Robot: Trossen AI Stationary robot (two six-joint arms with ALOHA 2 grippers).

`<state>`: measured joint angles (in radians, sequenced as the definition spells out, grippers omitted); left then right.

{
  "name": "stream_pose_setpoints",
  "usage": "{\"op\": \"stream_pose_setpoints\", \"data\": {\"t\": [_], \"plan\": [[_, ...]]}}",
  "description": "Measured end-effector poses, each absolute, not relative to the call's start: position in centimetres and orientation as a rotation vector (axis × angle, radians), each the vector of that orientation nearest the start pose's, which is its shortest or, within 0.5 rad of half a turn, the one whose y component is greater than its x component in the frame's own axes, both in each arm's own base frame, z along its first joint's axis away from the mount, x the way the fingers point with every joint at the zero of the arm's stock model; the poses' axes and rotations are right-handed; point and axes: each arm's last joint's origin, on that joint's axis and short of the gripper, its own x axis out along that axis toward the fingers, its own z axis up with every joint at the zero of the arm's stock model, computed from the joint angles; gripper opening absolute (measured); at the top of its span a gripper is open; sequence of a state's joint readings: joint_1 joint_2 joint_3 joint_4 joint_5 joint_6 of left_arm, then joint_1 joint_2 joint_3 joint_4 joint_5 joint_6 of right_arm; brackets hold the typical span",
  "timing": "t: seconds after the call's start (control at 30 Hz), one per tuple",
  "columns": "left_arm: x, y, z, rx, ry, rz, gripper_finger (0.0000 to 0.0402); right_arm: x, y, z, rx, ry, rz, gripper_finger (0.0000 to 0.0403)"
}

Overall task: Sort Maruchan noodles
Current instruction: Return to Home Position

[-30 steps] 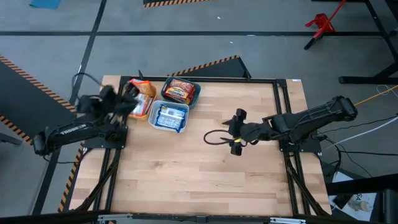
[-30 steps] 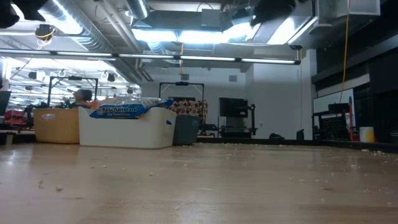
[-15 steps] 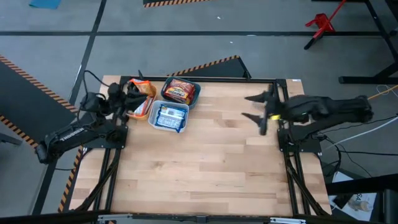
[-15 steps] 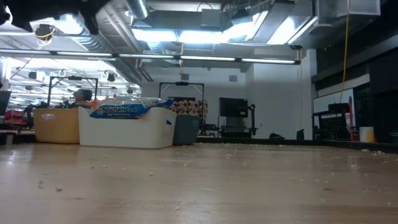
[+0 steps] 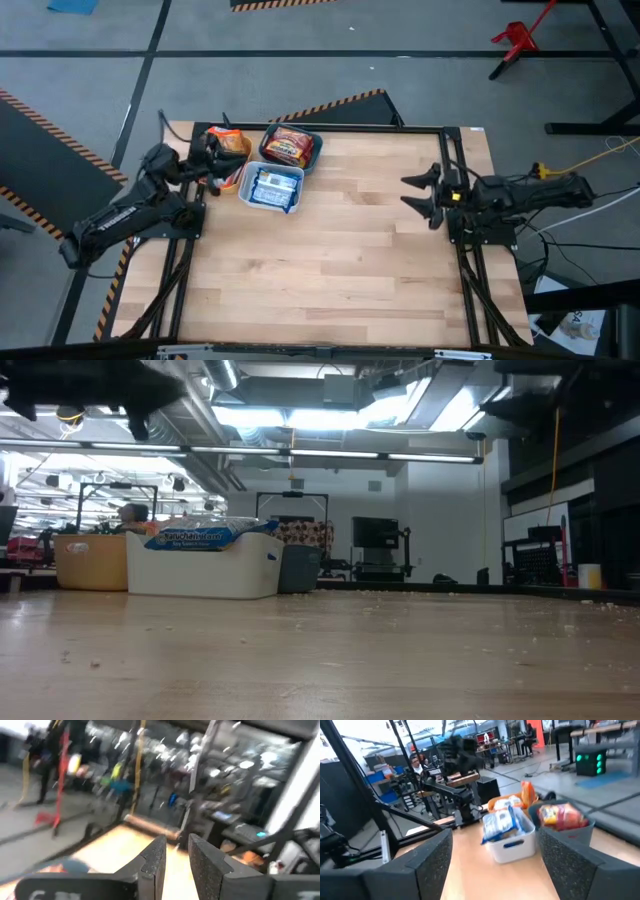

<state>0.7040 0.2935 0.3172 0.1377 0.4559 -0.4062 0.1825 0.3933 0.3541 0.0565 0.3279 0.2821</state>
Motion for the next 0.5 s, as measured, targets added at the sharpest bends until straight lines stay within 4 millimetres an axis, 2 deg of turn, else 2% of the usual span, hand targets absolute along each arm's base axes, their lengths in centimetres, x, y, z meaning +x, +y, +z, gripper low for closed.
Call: {"op": "stream_pose_setpoints", "data": {"t": [0.1,0.17,0.27,0.37,0.43,0.5], "plan": [[7.2,4.4,27.0,-0.257,-0.283,0.178,0.0076,11.7,1.2,24.5,0.333,-0.025,-0.136,0.0282],[6.3,3.7,26.9,-0.249,-0.303,0.195,0.0076,11.7,1.2,24.0,0.333,-0.013,-0.139,0.0282],[5.9,3.4,25.3,-0.278,-0.291,0.276,0.0076,11.8,1.2,23.4,0.328,0.000,-0.167,0.0282],[6.8,4.0,22.9,-0.315,-0.247,0.298,0.0076,11.9,1.0,22.6,0.320,0.013,-0.223,0.0282],[7.4,4.2,21.8,-0.316,-0.283,0.318,0.0076,11.9,1.0,22.1,0.322,0.023,-0.237,0.0282],[8.3,4.4,19.5,-0.329,-0.287,0.297,0.0076,11.9,1.0,21.7,0.341,0.029,-0.238,0.0282]]}}
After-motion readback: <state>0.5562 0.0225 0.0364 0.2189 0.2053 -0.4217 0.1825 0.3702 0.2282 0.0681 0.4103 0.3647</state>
